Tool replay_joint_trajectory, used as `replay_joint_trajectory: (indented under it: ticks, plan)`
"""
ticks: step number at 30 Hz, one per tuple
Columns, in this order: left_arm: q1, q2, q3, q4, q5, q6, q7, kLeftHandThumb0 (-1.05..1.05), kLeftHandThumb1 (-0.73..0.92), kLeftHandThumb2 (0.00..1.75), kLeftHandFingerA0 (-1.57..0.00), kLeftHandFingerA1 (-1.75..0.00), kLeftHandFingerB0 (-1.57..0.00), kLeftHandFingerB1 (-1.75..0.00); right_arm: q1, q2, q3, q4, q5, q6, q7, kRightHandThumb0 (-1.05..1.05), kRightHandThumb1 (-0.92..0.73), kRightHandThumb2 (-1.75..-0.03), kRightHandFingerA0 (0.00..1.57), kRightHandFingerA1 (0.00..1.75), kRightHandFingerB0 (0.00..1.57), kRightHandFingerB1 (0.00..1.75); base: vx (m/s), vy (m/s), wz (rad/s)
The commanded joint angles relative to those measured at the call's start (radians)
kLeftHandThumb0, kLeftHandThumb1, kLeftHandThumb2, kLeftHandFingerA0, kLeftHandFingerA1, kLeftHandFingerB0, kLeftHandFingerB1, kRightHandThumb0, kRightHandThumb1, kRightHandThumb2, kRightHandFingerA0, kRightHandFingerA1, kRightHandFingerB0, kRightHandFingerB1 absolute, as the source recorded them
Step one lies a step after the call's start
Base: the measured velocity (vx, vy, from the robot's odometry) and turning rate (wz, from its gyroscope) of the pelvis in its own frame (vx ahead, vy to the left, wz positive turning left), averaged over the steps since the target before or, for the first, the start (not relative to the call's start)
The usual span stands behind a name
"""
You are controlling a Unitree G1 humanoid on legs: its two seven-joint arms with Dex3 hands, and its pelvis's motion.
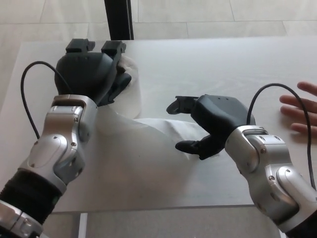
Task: A toilet paper roll is kept in the middle of the desk infront of the robot. The robot places its left hand on the top of the toilet paper roll to hold it still and uses its right hand to tear off a piece of toilet paper from it and hands the paper to a person
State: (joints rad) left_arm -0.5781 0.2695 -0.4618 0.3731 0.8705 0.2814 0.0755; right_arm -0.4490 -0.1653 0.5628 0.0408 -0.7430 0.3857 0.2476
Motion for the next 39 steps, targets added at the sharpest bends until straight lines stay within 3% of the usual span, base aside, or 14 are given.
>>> replay_joint_trajectory:
  ticks: [1, 2, 4, 6, 10, 11, 15, 20, 21, 24, 25, 26, 33, 39]
  plan:
    - [0.034, 0.012, -0.003, 0.091, -0.004, -0.007, 0.033, -0.59, 0.92, 0.67, -0.12, -0.45, -0.16, -0.35, -0.03, -0.003, -0.006, 0.01, -0.014, 0.02, 0.033, -0.68, -0.63, -0.6, 0.18, 0.6, 0.32, 0.38, 0.0, 0.0, 0.0]
    - [0.026, 0.009, -0.006, 0.104, -0.003, -0.009, 0.037, -0.59, 0.92, 0.67, -0.11, -0.46, -0.16, -0.35, -0.034, -0.002, -0.002, 0.008, -0.021, 0.031, 0.04, -0.72, -0.49, -0.89, 0.12, 0.59, 0.22, 0.49, 0.0, 0.0, 0.0]
    - [0.017, 0.005, -0.007, 0.109, -0.005, -0.008, 0.035, -0.57, 0.91, 0.67, -0.1, -0.46, -0.16, -0.34, -0.037, 0.005, 0.0, 0.004, -0.024, 0.054, 0.055, -0.74, -0.49, -0.89, 0.04, 0.55, 0.19, 0.49, 0.0, 0.0, 0.0]
    - [-0.008, -0.014, -0.004, 0.121, -0.009, 0.01, 0.033, -0.47, 0.92, 0.67, -0.11, -0.46, -0.16, -0.34, -0.057, 0.003, 0.042, -0.006, -0.085, 0.134, 0.121, -0.9, -0.54, -0.92, 0.0, 0.2, 0.1, 0.39, 0.0, 0.0, 0.0]
    - [-0.055, -0.045, 0.027, 0.156, -0.028, 0.04, 0.048, -0.28, 0.8, 0.76, -0.11, -0.46, -0.15, -0.36, -0.093, 0.021, 0.09, -0.004, -0.162, 0.287, 0.229, -0.75, -0.51, -0.65, 0.0, 0.05, 0.09, 0.29, 0.0, 0.0, 0.0]
    - [-0.067, -0.047, 0.033, 0.156, -0.032, 0.052, 0.03, -0.26, 0.77, 0.8, -0.09, -0.45, -0.14, -0.35, -0.104, 0.022, 0.104, 0.007, -0.178, 0.31, 0.252, -0.84, -0.48, -0.85, 0.0, 0.21, 0.09, 0.28, 0.0, 0.0, 0.0]
    - [-0.096, -0.063, 0.038, 0.172, -0.038, 0.047, 0.03, -0.3, 0.77, 0.74, -0.1, -0.46, -0.16, -0.35, -0.121, 0.033, 0.13, 0.04, -0.191, 0.364, 0.286, -0.86, -0.48, -0.84, 0.0, 0.2, 0.12, 0.28, 0.0, 0.0, 0.0]
    - [-0.122, -0.103, 0.014, 0.184, -0.021, 0.031, 0.054, -0.27, 0.71, 0.81, -0.12, -0.49, -0.21, -0.36, -0.157, 0.098, 0.15, 0.116, -0.174, 0.419, 0.299, -0.8, -0.55, -0.57, 0.0, 0.22, 0.1, 0.31, 0.0, 0.0, 0.0]
    - [-0.129, -0.108, 0.007, 0.189, -0.015, 0.04, 0.043, -0.27, 0.71, 0.84, -0.1, -0.48, -0.2, -0.37, -0.164, 0.104, 0.16, 0.124, -0.18, 0.421, 0.298, -0.82, -0.46, -0.89, 0.0, 0.3, 0.12, 0.34, 0.0, 0.0, 0.0]
    - [-0.132, -0.129, 0.005, 0.2, -0.026, 0.034, 0.045, -0.28, 0.63, 1.05, -0.07, -0.51, -0.12, -0.44, -0.181, 0.132, 0.18, 0.154, -0.191, 0.444, 0.299, -0.81, -0.47, -0.91, 0.0, 0.34, 0.0, 0.2, 0.0, 0.0, 0.0]
    - [-0.13, -0.135, 0.006, 0.199, -0.029, 0.033, 0.046, -0.27, 0.61, 1.05, -0.08, -0.51, -0.13, -0.44, -0.178, 0.147, 0.178, 0.163, -0.188, 0.451, 0.278, -0.77, -0.57, -0.63, 0.0, 0.25, 0.03, 0.27, 0.0, 0.0, 0.0]
    - [-0.126, -0.147, 0.004, 0.193, -0.031, 0.037, 0.04, -0.28, 0.64, 1.03, -0.08, -0.5, -0.13, -0.42, -0.164, 0.182, 0.152, 0.179, -0.167, 0.449, 0.209, -0.78, -0.44, -0.84, 0.0, 0.36, 0.06, 0.28, 0.0, 0.0, 0.0]
    - [-0.106, -0.172, -0.008, 0.193, -0.027, 0.052, 0.041, -0.26, 0.72, 0.86, -0.12, -0.43, -0.2, -0.34, -0.169, 0.248, 0.148, 0.261, -0.172, 0.454, 0.144, -0.86, -0.49, -0.88, 0.0, 0.25, 0.1, 0.09, 0.0, 0.0, 0.0]
    - [-0.097, -0.168, -0.008, 0.19, -0.032, 0.041, 0.045, -0.25, 0.72, 0.89, -0.12, -0.43, -0.21, -0.34, -0.168, 0.276, 0.187, 0.361, -0.221, 0.429, 0.014, -0.7, -0.5, -0.93, 0.0, 0.4, 0.01, 0.35, 0.0, 0.0, 0.0]
